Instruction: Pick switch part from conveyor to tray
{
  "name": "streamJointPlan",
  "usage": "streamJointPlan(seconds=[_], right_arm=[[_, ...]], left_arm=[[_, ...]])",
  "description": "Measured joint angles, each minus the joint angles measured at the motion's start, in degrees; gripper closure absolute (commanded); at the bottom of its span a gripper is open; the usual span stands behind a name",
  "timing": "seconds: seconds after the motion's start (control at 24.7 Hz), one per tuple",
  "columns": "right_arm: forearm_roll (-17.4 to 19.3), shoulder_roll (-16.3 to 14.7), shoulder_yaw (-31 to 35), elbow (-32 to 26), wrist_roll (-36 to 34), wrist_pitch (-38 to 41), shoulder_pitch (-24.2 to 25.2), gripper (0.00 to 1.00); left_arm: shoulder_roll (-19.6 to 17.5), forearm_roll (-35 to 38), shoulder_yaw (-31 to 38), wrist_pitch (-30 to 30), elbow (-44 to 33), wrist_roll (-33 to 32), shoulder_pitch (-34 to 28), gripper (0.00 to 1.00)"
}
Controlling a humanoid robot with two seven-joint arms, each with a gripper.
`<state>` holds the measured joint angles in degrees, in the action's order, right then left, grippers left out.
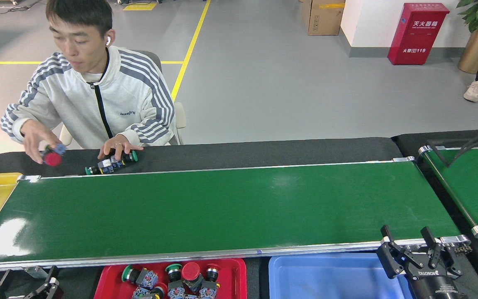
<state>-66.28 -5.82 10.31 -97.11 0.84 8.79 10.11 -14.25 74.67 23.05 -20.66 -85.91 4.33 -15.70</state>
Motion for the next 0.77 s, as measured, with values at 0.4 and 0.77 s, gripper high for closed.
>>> streamJointPlan(seconds=[0.4,0.77], right_arm=[[0.0,0.04,0.13,-2.79,-0.86,-0.17,4.47,0.01],[-0.45,0.04,2.62,-2.81,-1.15,-0.03,6.46,0.01]], left_arm=[[0.0,0.01,0.04,0.04,-0.01,0.0,0.47,0.0],[0.0,0.02,0.03,0.05,-0.07,0.01,1.85,0.0]])
